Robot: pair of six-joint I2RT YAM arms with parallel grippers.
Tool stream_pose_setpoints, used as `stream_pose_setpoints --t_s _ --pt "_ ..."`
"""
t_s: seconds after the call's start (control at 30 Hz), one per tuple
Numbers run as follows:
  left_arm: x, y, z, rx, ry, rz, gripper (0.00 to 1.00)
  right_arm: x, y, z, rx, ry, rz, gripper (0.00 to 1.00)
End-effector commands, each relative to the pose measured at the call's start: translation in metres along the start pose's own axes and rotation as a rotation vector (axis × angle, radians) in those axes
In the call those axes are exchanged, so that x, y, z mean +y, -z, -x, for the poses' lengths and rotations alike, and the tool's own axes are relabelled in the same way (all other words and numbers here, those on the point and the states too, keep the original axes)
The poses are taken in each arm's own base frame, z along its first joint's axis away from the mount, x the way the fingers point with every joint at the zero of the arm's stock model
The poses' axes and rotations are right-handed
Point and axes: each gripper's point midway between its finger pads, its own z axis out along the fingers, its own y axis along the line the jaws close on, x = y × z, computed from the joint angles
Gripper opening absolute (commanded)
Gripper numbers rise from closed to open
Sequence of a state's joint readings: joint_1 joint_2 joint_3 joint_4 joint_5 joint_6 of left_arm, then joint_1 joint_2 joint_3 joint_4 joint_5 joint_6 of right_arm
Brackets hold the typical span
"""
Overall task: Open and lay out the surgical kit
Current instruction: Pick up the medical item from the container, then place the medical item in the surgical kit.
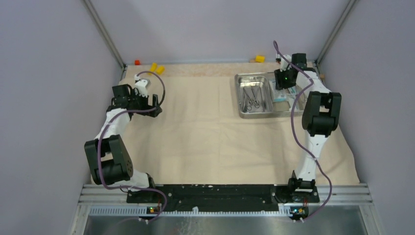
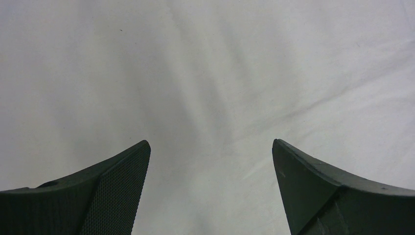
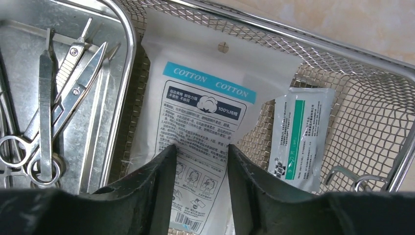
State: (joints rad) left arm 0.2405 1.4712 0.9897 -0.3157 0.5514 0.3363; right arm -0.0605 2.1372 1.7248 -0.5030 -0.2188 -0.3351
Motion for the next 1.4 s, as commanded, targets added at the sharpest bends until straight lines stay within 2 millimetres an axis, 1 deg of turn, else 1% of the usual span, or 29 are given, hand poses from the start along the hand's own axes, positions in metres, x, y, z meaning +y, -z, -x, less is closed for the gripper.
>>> stream_pose_setpoints --t_s 0.0,0.07,0.13,0.2,0.27,0.33,0.43,0.5,0.53,0.57,0.6,0.63,0.7,0.77,0.87,0.9,0.97,1.03,1.1,1.13,1.2,1.37 --pt "0.001 0.004 0.027 -0.073 -0.015 -0.003 0.99 0.004 -0.001 0.010 -0.011 -0.011 0.019 0.36" --pt "0.000 0.005 0.028 -0.074 -0.016 -0.006 0.99 0.006 0.002 0.012 -0.011 -0.015 0.030 0.24" --pt "0.000 0.006 0.028 -0.075 -0.019 -0.005 0.99 0.007 0.011 0.020 -0.029 -0.015 0.029 0.14" --pt "-0.001 0.008 0.028 -0.075 -0.023 -0.003 0.99 0.006 0.023 0.030 -0.057 -0.013 0.020 0.06" --pt "-0.002 0.012 0.030 -0.080 -0.030 0.003 0.99 0.007 0.040 0.040 -0.088 -0.010 0.010 0.00" --pt "-0.003 0.015 0.033 -0.089 -0.039 0.005 0.99 0.008 0.058 0.047 -0.115 -0.011 0.000 0.00" --pt "-0.004 0.020 0.038 -0.103 -0.050 0.014 0.99 0.011 0.092 0.055 -0.161 -0.011 -0.025 0.00" --pt "-0.003 0.023 0.041 -0.111 -0.057 0.025 0.99 0.014 0.115 0.051 -0.179 -0.016 -0.040 0.00" --pt "0.003 0.025 0.041 -0.107 -0.048 0.062 0.99 0.017 0.127 0.047 -0.186 -0.020 -0.045 0.00" --pt "0.009 0.027 0.042 -0.106 -0.043 0.103 0.99 0.020 0.138 0.041 -0.189 -0.023 -0.049 0.00" --pt "0.015 0.028 0.043 -0.103 -0.041 0.136 0.99 0.024 0.153 0.035 -0.200 -0.024 -0.055 0.00" --pt "0.020 0.029 0.042 -0.097 -0.039 0.163 0.99 0.029 0.162 0.023 -0.193 -0.027 -0.057 0.00" --pt "0.027 0.031 0.043 -0.093 -0.032 0.204 0.99 0.039 0.176 -0.006 -0.173 -0.038 -0.060 0.00" --pt "0.031 0.033 0.044 -0.091 -0.016 0.225 0.99 0.047 0.189 -0.040 -0.146 -0.052 -0.065 0.00" --pt "0.028 0.034 0.047 -0.100 -0.016 0.215 0.99 0.056 0.205 -0.093 -0.096 -0.067 -0.085 0.00" --pt "0.026 0.034 0.048 -0.102 -0.017 0.207 0.99 0.059 0.207 -0.113 -0.070 -0.071 -0.091 0.00" --pt "0.023 0.034 0.049 -0.109 -0.015 0.191 0.99 0.060 0.213 -0.139 -0.037 -0.071 -0.108 0.00" --pt "0.021 0.034 0.050 -0.112 -0.011 0.182 0.99 0.059 0.216 -0.158 -0.017 -0.061 -0.116 0.00" --pt "0.019 0.034 0.049 -0.113 -0.008 0.170 0.99 0.046 0.220 -0.166 -0.024 -0.080 -0.161 0.00" --pt "0.018 0.034 0.049 -0.113 -0.007 0.166 0.99 0.044 0.218 -0.170 -0.017 -0.079 -0.156 0.00" --pt "0.018 0.034 0.049 -0.111 -0.008 0.164 0.99 0.049 0.210 -0.180 0.023 -0.067 -0.109 0.00" --pt "0.022 0.035 0.049 -0.105 -0.018 0.184 0.99 0.062 0.180 -0.213 0.154 -0.086 0.004 0.00"
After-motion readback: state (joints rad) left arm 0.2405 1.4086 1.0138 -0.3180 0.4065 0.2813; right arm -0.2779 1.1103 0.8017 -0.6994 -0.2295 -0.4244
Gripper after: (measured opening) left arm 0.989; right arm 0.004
